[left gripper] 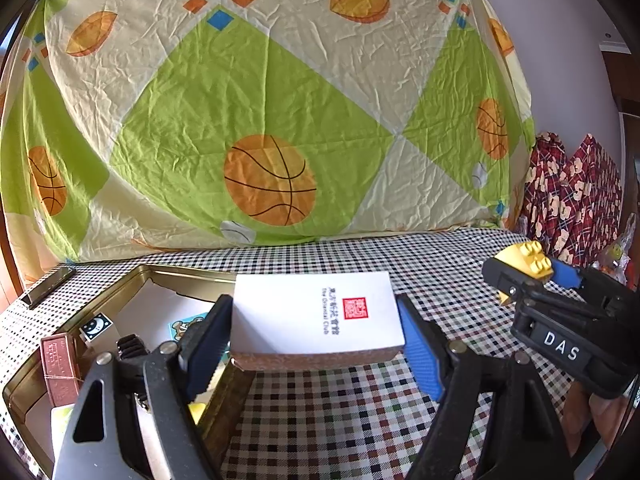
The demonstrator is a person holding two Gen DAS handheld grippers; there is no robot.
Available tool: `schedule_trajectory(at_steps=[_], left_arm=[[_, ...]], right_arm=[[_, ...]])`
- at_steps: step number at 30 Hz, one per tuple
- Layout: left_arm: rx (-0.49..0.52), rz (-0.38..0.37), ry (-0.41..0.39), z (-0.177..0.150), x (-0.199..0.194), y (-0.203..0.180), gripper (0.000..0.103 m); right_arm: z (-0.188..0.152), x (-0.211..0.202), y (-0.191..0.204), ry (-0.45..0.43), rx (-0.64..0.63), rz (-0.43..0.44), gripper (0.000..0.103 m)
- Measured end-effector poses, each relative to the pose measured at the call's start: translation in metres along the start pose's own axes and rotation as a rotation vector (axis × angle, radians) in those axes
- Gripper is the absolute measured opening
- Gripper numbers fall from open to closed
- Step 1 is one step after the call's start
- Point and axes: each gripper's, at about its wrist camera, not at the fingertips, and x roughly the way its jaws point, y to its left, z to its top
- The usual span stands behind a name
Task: Organize rigid objects
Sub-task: 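Carry the white box and yellow block over the gold tin with both tools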
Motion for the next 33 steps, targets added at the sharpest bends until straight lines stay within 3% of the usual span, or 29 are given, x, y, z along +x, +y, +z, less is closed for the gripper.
schedule_trajectory(at_steps=[12,33], left_arm=[[-0.008,0.002,-0.02,-0.002,-0.012,0.004,0.08],[-0.024,0.014,-0.05,-0.006,-0.031,0.018,0.08]], right_arm=[[-0.002,-0.015,0.008,-0.049,-0.023,0.026,0.066],[-0.003,-0.022,0.011,-0.051,-0.012,0.053,0.066]])
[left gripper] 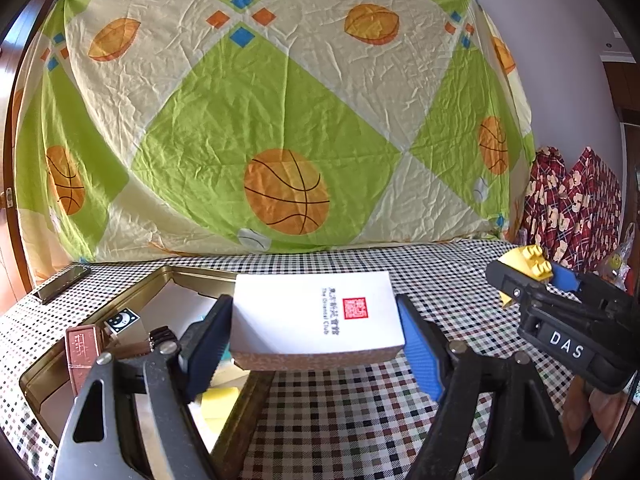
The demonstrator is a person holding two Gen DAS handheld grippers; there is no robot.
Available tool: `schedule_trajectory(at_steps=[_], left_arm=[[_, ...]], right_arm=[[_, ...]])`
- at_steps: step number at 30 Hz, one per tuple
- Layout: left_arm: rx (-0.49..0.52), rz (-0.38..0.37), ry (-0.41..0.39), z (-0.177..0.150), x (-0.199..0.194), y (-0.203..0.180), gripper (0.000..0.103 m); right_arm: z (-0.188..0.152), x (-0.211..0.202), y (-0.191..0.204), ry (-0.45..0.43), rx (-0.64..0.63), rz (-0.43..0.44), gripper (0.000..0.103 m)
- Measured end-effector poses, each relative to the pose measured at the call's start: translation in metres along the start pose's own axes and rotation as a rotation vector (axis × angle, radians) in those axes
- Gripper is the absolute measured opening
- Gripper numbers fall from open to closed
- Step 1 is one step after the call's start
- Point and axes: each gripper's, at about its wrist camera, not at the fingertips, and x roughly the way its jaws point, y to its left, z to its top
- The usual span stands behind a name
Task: Organize rigid objects
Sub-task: 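Carry the white box and yellow block over the gold tin with both tools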
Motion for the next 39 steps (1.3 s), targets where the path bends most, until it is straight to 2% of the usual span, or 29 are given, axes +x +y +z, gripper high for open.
schedule_trajectory(at_steps=[16,39], left_arm=[[-0.036,0.004,-0.015,-0.003,-0.014,0.016,0.08],[-0.075,0.032,-0.065,-0.007,-0.036,0.039,0.08]], right_arm=[[-0.003,-0.004,0.018,0.026,0.007,0.067,0.066],[-0.007,-0.027,0.062,-0.034,-0.059,0.11,0.066]])
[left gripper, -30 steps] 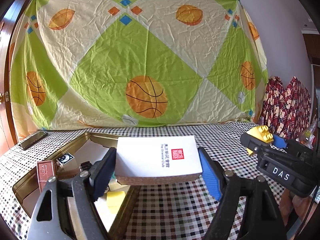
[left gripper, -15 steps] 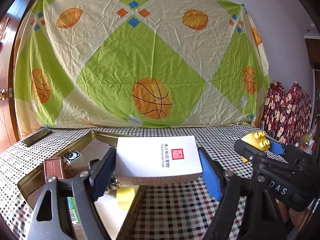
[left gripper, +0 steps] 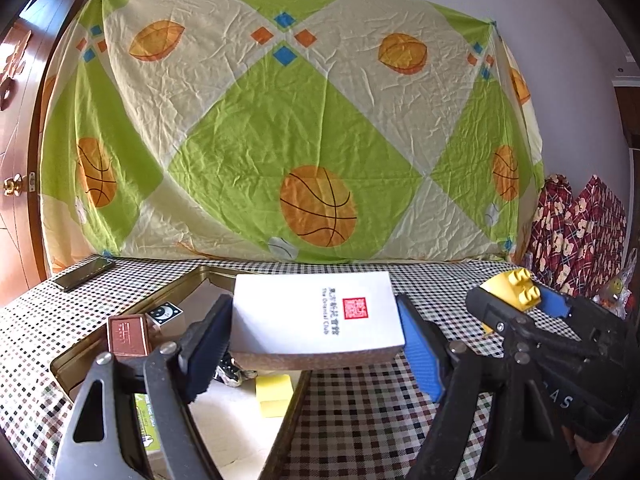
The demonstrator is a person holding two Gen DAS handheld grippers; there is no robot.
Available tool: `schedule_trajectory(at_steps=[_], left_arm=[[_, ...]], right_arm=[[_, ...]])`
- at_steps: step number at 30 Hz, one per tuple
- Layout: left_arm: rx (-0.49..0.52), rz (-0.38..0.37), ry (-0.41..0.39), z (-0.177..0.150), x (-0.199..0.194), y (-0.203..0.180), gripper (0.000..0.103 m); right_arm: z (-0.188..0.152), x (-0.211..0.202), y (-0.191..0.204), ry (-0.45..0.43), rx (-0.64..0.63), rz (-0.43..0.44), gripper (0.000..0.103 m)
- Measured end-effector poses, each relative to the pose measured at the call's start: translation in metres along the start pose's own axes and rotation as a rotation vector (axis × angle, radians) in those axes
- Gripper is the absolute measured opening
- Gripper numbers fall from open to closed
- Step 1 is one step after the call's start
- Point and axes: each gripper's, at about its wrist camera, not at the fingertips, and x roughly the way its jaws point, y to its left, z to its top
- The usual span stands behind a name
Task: Organize rigid objects
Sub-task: 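Carry the white box and yellow block over the gold tin with both tools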
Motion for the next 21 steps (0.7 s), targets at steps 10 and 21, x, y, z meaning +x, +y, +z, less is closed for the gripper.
schedule_trajectory(at_steps=[10,21], left_arm=[[-0.039,0.009,-0.037,0.001,-0.01,0.013,0.08],[-0.063,0.041,-0.055,0.004,-0.016,0.034,0.08]], right_arm=[[0.001,-0.002,0.011,-0.009,-0.003,0.019,0.066],[0.001,-0.002,0.029,-0.015,-0.022,0.043,0.066]])
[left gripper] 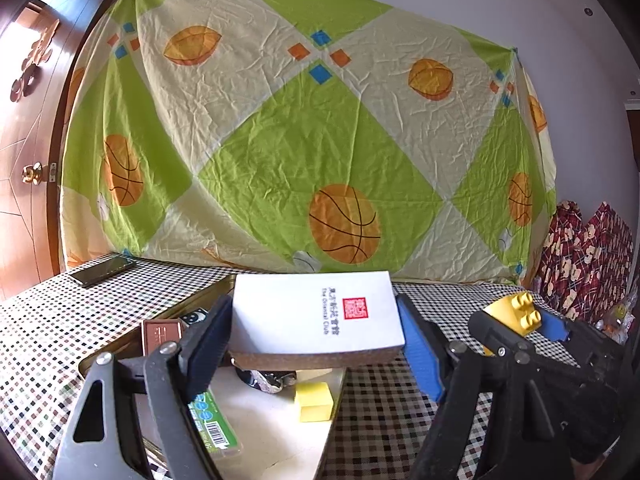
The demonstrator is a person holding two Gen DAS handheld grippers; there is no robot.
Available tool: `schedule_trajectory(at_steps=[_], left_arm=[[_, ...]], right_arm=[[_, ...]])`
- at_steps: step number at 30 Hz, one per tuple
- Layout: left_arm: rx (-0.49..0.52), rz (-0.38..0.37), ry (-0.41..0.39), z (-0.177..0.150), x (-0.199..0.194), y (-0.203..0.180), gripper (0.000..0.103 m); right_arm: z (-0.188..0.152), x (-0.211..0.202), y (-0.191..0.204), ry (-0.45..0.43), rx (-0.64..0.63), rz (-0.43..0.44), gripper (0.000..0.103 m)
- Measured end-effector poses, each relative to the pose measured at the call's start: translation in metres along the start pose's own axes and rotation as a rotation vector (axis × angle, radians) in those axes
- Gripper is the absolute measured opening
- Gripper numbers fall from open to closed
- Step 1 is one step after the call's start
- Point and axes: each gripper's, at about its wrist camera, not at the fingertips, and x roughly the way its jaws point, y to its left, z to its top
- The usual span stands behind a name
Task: Organize rigid objects
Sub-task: 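Carry the white box and yellow block over the gold tin with both tools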
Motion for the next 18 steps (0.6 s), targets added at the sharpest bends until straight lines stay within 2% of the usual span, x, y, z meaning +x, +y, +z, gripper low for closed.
schedule_trajectory(at_steps=[18], left_arm=[[-0.042,0.052,-0.001,0.003,-0.001,0.038,0.08]], right_arm=[[0.002,0.01,0.032,0.01,-0.031,0.059,0.066]])
